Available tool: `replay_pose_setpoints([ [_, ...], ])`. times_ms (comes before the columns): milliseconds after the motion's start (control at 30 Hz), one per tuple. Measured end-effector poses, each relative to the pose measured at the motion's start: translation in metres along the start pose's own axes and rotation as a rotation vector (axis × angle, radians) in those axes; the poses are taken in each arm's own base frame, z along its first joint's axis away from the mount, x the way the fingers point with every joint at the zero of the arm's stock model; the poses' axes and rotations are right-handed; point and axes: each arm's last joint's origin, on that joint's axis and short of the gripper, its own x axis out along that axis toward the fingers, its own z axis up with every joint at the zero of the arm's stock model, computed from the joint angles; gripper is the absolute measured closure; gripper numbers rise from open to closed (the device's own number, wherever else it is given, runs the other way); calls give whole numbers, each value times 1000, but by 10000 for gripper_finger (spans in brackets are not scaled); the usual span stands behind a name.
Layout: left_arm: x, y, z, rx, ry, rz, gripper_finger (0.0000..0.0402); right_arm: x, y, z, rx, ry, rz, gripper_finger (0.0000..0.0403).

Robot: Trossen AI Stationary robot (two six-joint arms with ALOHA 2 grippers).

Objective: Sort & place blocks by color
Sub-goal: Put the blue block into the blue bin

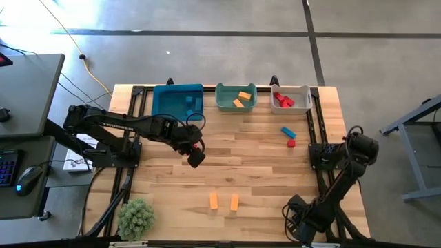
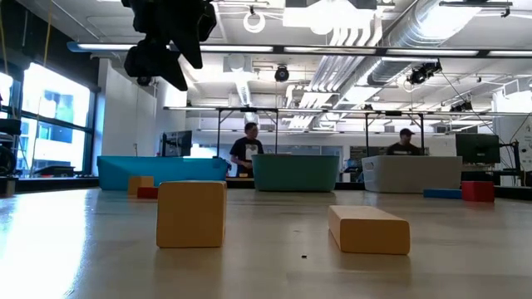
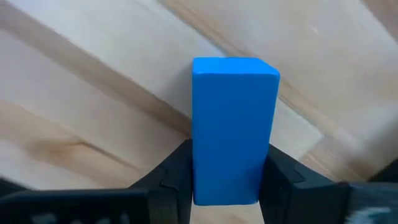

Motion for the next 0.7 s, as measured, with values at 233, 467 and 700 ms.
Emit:
replay_pose_setpoints([
  [233,0,1,4,19,-20,-11,198,-24,3,9,28,-86,155,295],
  [467,-1,-1,15,66,-96,-68,198,-54,6,36,28,-186,289,295],
  [700,-3,-4,26,180,-181,-132,198,-78,10,70,-2,-267,378,295],
])
